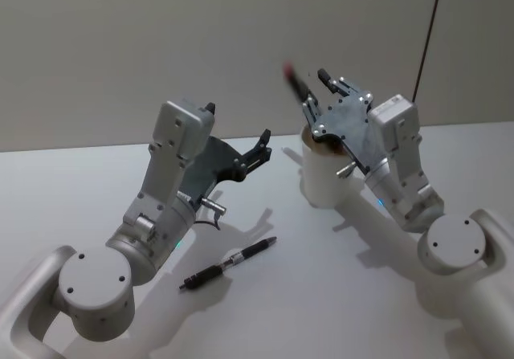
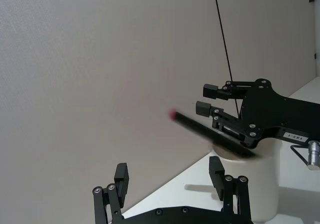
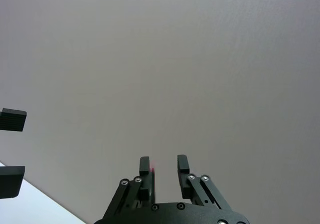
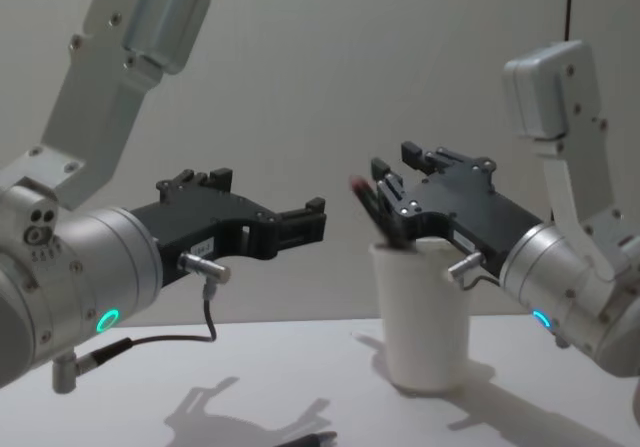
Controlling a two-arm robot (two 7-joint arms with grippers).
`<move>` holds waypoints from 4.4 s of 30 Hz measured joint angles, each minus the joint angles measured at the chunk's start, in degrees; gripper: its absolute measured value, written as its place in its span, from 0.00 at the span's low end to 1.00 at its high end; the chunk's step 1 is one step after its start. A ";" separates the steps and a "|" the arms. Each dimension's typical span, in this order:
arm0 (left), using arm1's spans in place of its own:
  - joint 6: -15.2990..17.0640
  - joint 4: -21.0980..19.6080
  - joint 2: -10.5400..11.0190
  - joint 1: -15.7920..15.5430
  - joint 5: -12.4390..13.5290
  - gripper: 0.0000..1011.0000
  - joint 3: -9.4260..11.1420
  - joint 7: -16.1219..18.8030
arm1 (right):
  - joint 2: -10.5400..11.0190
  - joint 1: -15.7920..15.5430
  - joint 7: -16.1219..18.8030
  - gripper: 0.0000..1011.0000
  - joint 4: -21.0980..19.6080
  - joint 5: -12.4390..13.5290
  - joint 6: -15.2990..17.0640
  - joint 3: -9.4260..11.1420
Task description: Place the pen into the pen holder.
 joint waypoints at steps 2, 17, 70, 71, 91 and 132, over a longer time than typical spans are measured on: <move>0.00 0.00 0.00 0.00 0.00 0.99 0.00 0.00 | -0.02 0.03 0.00 0.34 0.11 0.00 -0.08 -0.02; 0.00 0.00 0.00 0.00 0.00 0.99 0.00 0.00 | -0.10 0.13 -0.02 0.82 0.74 0.02 -0.46 -0.11; 0.00 0.00 0.00 0.00 0.00 0.99 0.00 0.00 | 9.70 -17.21 -3.50 0.99 -28.74 13.95 21.60 2.51; 0.00 0.00 0.00 0.00 0.01 0.99 0.00 0.00 | 9.96 -17.62 -3.63 0.99 -29.35 14.33 22.13 2.54; 0.01 0.00 0.00 0.00 0.00 0.99 0.00 0.00 | 16.85 -27.56 -6.90 0.99 -44.06 23.16 34.34 2.99; 1.72 -3.13 3.07 2.29 -3.62 0.99 -1.37 -3.78 | 18.82 -30.41 -7.77 0.99 -48.28 25.70 37.85 3.12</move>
